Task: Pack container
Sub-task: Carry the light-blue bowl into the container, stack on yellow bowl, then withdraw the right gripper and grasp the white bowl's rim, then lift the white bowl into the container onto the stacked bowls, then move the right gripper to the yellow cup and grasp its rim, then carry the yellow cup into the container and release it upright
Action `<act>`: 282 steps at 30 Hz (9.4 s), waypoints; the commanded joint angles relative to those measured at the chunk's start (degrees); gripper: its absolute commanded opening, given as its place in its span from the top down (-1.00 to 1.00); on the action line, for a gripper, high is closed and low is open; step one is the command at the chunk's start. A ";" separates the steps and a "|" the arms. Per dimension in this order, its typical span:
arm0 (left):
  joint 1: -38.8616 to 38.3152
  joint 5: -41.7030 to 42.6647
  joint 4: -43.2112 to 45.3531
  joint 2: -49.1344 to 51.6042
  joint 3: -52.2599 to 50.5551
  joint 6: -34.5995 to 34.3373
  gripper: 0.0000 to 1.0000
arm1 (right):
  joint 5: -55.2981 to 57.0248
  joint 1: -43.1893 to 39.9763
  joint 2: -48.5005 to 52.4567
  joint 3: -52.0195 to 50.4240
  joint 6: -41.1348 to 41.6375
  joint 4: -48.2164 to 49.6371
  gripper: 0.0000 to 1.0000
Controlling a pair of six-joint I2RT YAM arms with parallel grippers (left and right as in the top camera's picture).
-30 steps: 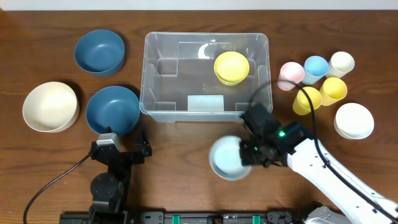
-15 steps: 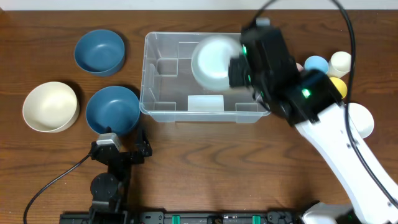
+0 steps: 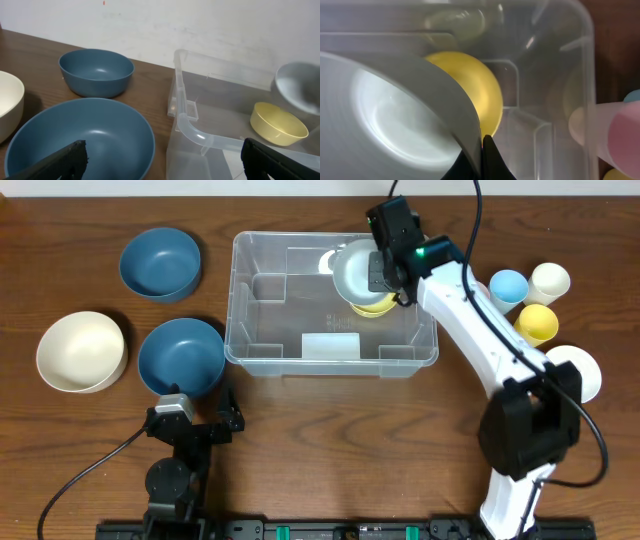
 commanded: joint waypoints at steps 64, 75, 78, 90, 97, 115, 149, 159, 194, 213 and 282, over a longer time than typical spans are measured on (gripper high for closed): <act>0.39 -0.87 -1.92 -0.35 -1.33 0.76 -0.96 | -4.66 -49.72 -24.72 0.44 17.00 -36.11 -0.63; 0.39 -0.87 -1.92 -0.35 -1.33 0.76 -0.96 | -8.98 -58.88 -23.06 -24.04 15.65 -15.23 -0.49; 0.39 -0.87 -1.92 -0.35 -1.33 0.76 -0.96 | -9.01 -58.80 -21.16 -28.94 15.45 -10.58 -0.44; 0.39 -0.87 -1.92 -0.35 -1.33 0.76 -0.96 | -10.95 -58.71 -12.22 -38.07 15.47 -0.13 -0.15; 0.39 -0.87 -1.92 -0.35 -1.33 0.76 -0.96 | -11.32 -58.66 -10.14 -38.40 15.26 0.63 0.65; 0.39 -0.87 -1.92 -0.35 -1.33 0.76 -0.96 | -13.66 -60.72 -24.61 -31.76 8.87 -5.22 0.98; 0.39 -0.87 -1.92 -0.35 -1.33 0.76 -0.96 | -6.08 1.70 -29.00 -9.57 -7.45 9.81 0.76; 0.39 -0.87 -1.92 -0.35 -1.33 0.76 -0.96 | -2.67 0.20 -12.02 -9.51 -1.53 13.40 0.88; 0.39 -0.87 -1.92 -0.35 -1.33 0.76 -0.96 | -6.60 -14.16 -28.57 -0.96 0.52 -16.44 -0.61; 0.39 -0.87 -1.92 -0.35 -1.33 0.76 -0.96 | -10.91 -46.25 -24.81 -5.40 3.98 -25.77 -0.98; 0.39 -0.87 -1.92 -0.35 -1.33 0.76 -0.96 | -16.02 -44.48 -26.93 -16.59 -0.70 -14.29 0.98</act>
